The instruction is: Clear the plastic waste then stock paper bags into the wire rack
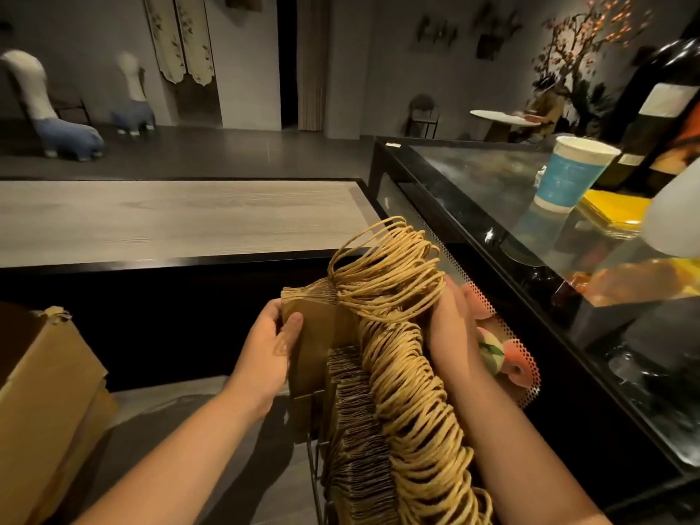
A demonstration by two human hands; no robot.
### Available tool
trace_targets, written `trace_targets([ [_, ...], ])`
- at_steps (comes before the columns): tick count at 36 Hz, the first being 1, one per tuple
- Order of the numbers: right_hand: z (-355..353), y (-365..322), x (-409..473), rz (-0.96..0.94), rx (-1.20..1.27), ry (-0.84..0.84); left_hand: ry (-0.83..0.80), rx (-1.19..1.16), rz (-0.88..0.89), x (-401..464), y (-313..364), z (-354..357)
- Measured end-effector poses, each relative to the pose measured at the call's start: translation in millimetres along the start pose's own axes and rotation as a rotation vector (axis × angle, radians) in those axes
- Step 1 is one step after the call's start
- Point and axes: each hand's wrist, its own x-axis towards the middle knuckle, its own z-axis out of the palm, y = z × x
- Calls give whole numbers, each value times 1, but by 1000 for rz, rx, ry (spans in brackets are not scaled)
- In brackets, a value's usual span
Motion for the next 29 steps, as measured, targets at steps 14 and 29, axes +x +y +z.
trace_targets([
  [14,0,-12,-1,182,327,-20,48,-17,-3,-17,3,16],
  [29,-24,-42,-35,-192,12,89,166,287,78,-23,14,12],
])
